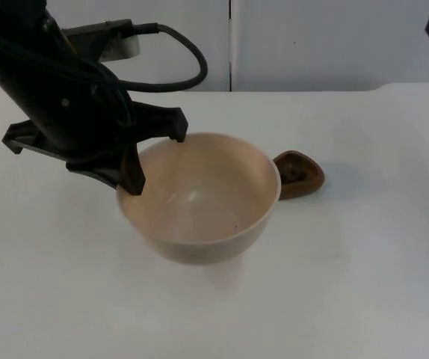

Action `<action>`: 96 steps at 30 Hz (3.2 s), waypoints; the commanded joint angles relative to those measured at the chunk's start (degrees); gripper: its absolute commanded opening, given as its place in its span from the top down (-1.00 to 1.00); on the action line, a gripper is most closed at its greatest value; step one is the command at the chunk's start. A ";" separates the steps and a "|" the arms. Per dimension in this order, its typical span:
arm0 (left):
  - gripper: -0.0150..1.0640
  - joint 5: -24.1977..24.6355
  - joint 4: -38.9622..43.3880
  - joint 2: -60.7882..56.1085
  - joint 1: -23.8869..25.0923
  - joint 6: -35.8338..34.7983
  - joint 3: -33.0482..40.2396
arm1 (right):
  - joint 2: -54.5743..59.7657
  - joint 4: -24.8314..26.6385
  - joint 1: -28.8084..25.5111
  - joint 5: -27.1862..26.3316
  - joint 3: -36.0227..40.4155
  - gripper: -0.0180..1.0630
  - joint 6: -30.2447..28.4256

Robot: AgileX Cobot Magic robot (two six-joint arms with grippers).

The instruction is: Pick up the bowl with the left hand and pour the coffee beans from the cup into the bowl with the right hand.

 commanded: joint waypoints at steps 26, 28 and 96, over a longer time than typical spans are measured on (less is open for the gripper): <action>0.98 -0.96 -0.75 -0.65 0.07 -0.44 0.15 | 20.78 -3.01 2.06 -0.50 -13.18 -0.98 0.77; 0.98 -0.96 -0.75 -0.65 0.07 -0.44 0.15 | 21.44 -3.01 2.42 -1.12 -13.18 -0.98 0.78; 0.98 -0.96 -0.89 -0.65 0.07 -0.44 0.15 | 48.61 -7.79 6.59 -9.81 -29.34 -0.80 7.90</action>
